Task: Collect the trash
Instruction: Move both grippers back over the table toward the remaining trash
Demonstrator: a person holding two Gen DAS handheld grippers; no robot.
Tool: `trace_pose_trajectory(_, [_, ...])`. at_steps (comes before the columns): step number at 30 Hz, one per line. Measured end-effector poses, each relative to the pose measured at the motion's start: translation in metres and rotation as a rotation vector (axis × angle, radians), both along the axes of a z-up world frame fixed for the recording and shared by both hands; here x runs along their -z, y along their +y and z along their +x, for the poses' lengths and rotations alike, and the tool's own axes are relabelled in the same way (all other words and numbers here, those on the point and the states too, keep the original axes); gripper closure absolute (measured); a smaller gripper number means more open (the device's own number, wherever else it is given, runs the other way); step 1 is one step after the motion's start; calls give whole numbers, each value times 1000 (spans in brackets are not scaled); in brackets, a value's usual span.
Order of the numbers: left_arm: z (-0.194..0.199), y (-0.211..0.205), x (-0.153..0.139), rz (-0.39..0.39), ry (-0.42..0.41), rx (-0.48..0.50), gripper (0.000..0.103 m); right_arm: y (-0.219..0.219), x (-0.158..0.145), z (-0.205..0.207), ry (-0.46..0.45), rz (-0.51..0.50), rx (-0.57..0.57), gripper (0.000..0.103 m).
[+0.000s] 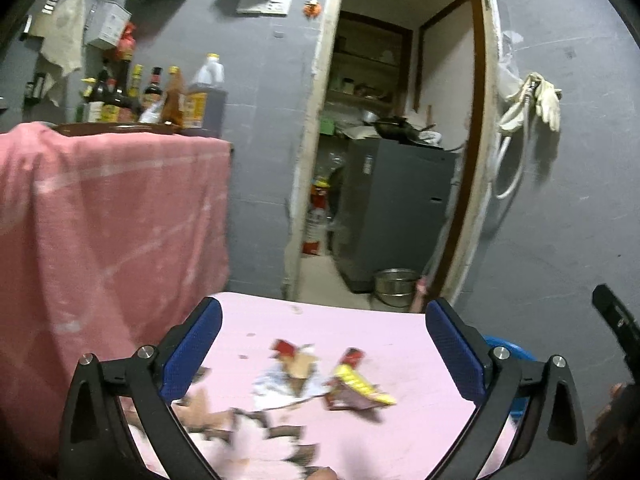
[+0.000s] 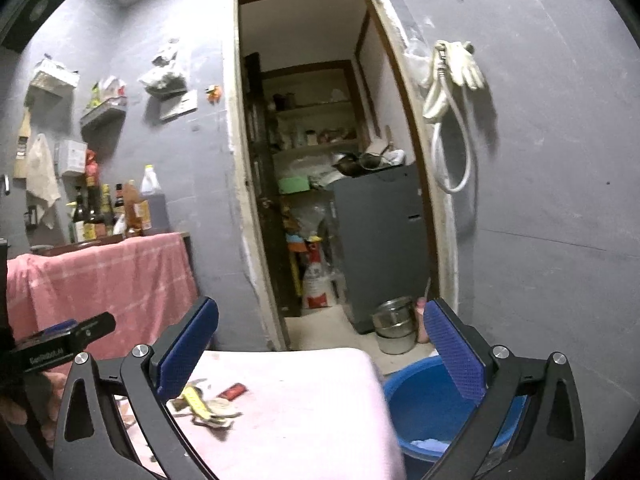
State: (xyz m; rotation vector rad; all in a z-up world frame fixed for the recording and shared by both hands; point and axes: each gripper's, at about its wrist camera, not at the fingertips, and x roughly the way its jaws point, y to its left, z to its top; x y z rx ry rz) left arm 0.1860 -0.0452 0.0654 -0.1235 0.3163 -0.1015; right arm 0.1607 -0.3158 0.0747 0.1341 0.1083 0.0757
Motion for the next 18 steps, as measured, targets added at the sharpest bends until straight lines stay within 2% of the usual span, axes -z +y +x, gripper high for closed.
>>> trace_pose_trajectory(4, [-3,26,11,17,15,-49,3,23,4,7,2,-22,-39,0])
trace_pose_trajectory(9, [4,51,31,17,78,-73,2,48,18,20,47,-52,-85,0])
trace_pose_trajectory(18, [25,76,64,6,214,-50,2,78,46,53,167,-64,-181,0])
